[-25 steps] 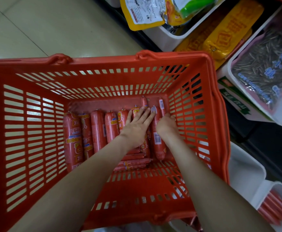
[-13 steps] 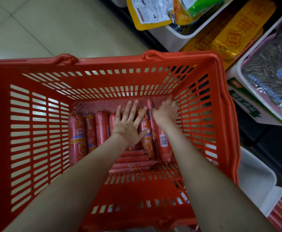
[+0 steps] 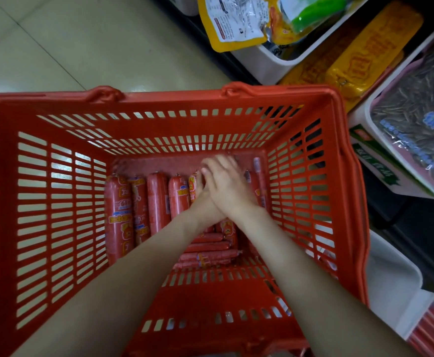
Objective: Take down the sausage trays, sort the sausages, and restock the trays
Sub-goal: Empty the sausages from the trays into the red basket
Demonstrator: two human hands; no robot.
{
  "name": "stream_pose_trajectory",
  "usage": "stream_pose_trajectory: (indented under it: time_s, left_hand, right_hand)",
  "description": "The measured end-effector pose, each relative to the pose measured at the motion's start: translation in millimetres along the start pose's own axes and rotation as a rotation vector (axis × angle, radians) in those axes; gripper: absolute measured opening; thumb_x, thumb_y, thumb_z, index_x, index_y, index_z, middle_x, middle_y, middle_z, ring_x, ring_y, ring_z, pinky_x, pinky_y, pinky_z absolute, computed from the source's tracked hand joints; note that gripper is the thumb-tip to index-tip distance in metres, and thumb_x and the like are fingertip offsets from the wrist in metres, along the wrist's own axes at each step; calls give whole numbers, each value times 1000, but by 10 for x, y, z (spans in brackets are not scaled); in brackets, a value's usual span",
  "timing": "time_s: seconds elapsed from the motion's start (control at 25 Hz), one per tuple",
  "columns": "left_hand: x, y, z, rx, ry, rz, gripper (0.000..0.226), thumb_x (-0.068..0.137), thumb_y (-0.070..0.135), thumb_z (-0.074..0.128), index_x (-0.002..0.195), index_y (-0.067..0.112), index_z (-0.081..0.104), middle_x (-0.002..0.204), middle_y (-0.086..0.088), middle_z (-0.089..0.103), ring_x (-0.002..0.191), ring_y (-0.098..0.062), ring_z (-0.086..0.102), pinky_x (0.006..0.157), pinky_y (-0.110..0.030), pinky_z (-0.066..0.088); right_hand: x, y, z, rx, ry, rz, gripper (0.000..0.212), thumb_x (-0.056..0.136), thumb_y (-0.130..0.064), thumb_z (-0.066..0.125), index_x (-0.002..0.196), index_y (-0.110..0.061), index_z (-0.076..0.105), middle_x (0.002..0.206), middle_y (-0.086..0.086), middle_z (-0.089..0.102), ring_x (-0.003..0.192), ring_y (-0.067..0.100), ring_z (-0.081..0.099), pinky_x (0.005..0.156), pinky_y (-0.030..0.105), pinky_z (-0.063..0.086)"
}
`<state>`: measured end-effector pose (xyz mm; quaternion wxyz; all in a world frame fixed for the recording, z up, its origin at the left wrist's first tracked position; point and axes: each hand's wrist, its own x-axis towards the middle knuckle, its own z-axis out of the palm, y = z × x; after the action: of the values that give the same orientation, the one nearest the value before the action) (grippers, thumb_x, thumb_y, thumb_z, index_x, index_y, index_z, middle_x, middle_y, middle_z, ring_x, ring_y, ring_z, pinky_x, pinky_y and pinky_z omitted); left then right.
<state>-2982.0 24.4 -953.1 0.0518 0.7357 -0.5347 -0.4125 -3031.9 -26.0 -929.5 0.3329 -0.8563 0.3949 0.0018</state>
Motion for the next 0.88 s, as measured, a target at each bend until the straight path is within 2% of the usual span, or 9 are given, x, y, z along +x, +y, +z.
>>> stream_pose_trajectory:
  time_s: [0.12, 0.24, 0.48, 0.56, 0.68, 0.72, 0.76, 0.8, 0.88]
  left_hand:
    - [16, -205, 37, 310, 10, -41, 74, 96, 54, 33, 152, 27, -7, 159, -7, -13, 143, -27, -21, 110, -52, -18]
    - [-62, -472, 35, 425, 0, -146, 80, 91, 69, 18, 146, 28, -23, 153, -10, -30, 141, -28, -28, 111, -52, -17]
    - [-135, -589, 83, 440, -63, -120, 83, 85, 75, 10, 136, 30, -38, 138, -9, -47, 136, -27, -36, 112, -50, -18]
    - [-130, -574, 76, 384, -50, -105, 86, 82, 77, 11, 138, 32, -35, 139, -6, -46, 134, -24, -38, 110, -49, -21]
    - [-113, -470, 60, 202, 30, 13, 93, 79, 80, 21, 148, 30, -16, 146, 3, -34, 136, -19, -34, 109, -48, -22]
    - [-107, -395, 39, 71, 70, 47, 93, 79, 75, 27, 152, 24, 2, 153, 4, -16, 142, -21, -22, 114, -48, -15]
    - [-114, -306, 1, -112, 123, 65, 83, 81, 63, 35, 149, 14, 26, 155, -1, 13, 146, -26, 2, 117, -49, 3]
    - [-130, -230, -38, -292, 201, 59, 66, 83, 46, 40, 134, 5, 48, 141, -11, 43, 137, -32, 32, 111, -45, 25]
    - [-165, -140, -122, -398, 420, -10, 41, 87, 20, 36, 110, -4, 59, 109, -22, 61, 108, -32, 56, 88, -35, 42]
  right_hand:
    - [19, 338, -12, -256, 57, 281, 56, 95, -8, 42, 147, -10, 23, 148, 11, 31, 136, 27, 27, 112, 35, 21]
    - [73, 549, 45, -245, -68, 583, 64, 95, -7, 41, 149, -4, 6, 153, 17, 19, 140, 32, 21, 114, 38, 20]
    - [289, 603, -5, 63, -63, 772, 59, 95, -24, 46, 146, -4, 23, 151, 16, 20, 140, 32, 20, 114, 38, 14]
    - [207, 595, -52, 46, 13, 674, 48, 96, -22, 48, 139, -4, 37, 147, 16, 31, 136, 32, 29, 112, 38, 22]
    - [32, 370, -106, -67, 136, 291, 36, 95, -13, 50, 130, -5, 50, 132, 13, 49, 125, 28, 43, 106, 39, 34]
    - [11, 238, -116, -86, 141, 123, 37, 94, -12, 53, 130, -6, 51, 129, 11, 52, 123, 26, 42, 105, 36, 33]
    - [6, 87, -121, -81, 138, -38, 38, 91, -10, 57, 128, -6, 53, 125, 10, 55, 119, 23, 41, 102, 33, 31]
    - [14, -63, -102, -74, 151, -180, 38, 86, -7, 62, 123, -6, 57, 118, 9, 58, 113, 20, 40, 97, 31, 30]
    - [45, -249, -51, -3, 209, -358, 34, 78, -7, 68, 112, -3, 64, 105, 10, 63, 102, 19, 42, 90, 28, 29]
